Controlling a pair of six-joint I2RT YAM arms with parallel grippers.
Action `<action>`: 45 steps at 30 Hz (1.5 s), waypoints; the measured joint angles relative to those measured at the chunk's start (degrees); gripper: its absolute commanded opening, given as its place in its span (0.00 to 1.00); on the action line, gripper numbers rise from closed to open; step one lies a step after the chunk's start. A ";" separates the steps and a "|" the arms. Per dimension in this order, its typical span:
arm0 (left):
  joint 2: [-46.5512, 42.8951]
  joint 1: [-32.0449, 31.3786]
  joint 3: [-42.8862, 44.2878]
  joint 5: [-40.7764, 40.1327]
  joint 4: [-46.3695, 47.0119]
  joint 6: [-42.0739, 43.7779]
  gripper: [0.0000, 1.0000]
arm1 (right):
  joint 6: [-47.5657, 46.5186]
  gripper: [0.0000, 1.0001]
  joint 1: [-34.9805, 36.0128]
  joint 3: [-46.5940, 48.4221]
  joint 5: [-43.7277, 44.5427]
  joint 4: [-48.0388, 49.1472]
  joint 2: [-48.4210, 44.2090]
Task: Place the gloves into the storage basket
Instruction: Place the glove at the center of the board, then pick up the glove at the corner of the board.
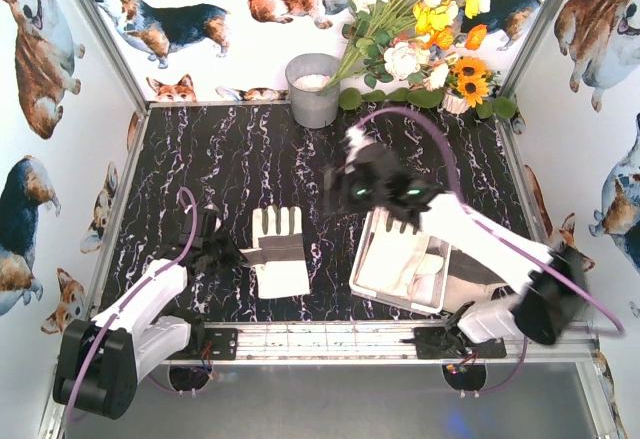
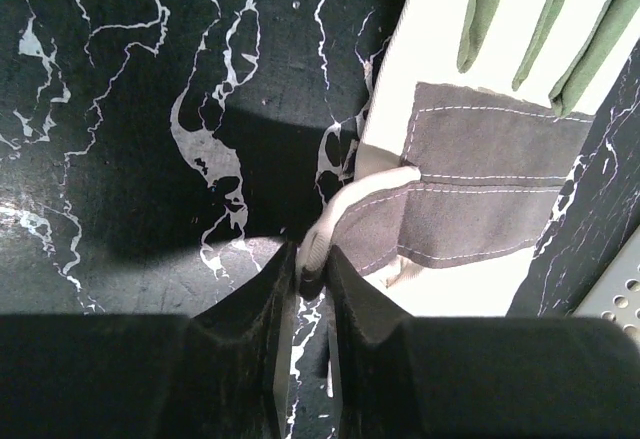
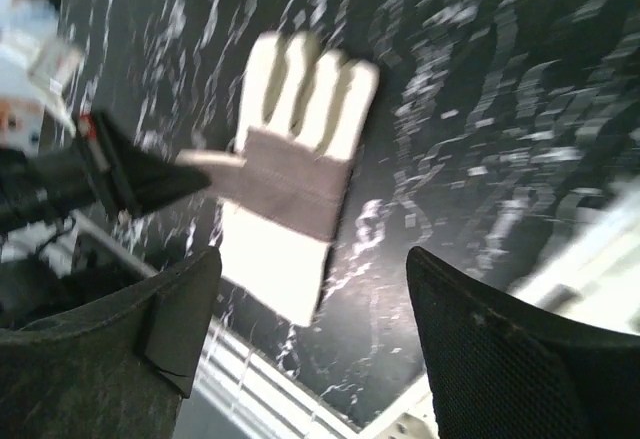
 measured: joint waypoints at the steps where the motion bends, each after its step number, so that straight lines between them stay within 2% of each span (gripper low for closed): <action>1: 0.00 0.04 0.02 -0.02 0.02 0.00 0.15 | -0.35 0.80 -1.99 -0.13 0.46 -0.90 -2.62; 5: 0.09 0.28 0.02 -0.17 0.02 0.09 0.16 | -2.05 0.85 -12.68 -2.27 3.76 -5.20 -12.04; 8: 0.39 0.48 0.02 -0.31 0.02 0.22 0.09 | -3.78 0.88 -22.53 -4.70 6.27 -9.55 -16.59; 15: 0.59 0.55 0.02 -0.31 0.31 0.44 0.07 | -6.14 0.95 -47.12 -13.62 10.29 -13.70 -23.96; 19: 0.37 0.57 0.02 -0.26 0.55 0.44 0.07 | -3.76 0.96 -56.85 -18.60 14.91 -14.97 -25.53; 28: 0.17 0.74 0.02 -0.04 0.98 0.50 0.07 | -0.11 1.00 -66.69 -24.81 24.11 -17.38 -24.83; 36: 0.07 1.22 0.02 0.46 1.42 0.76 0.07 | 0.96 1.00 -75.12 -28.85 26.73 -18.05 -25.88; 41: 0.07 1.25 0.02 0.81 1.79 1.11 0.07 | 1.70 1.00 -75.80 -29.42 26.62 -17.84 -25.86; 45: 0.07 1.40 0.02 0.92 1.95 1.36 0.07 | 2.51 0.93 -75.82 -32.30 25.77 -16.46 -24.85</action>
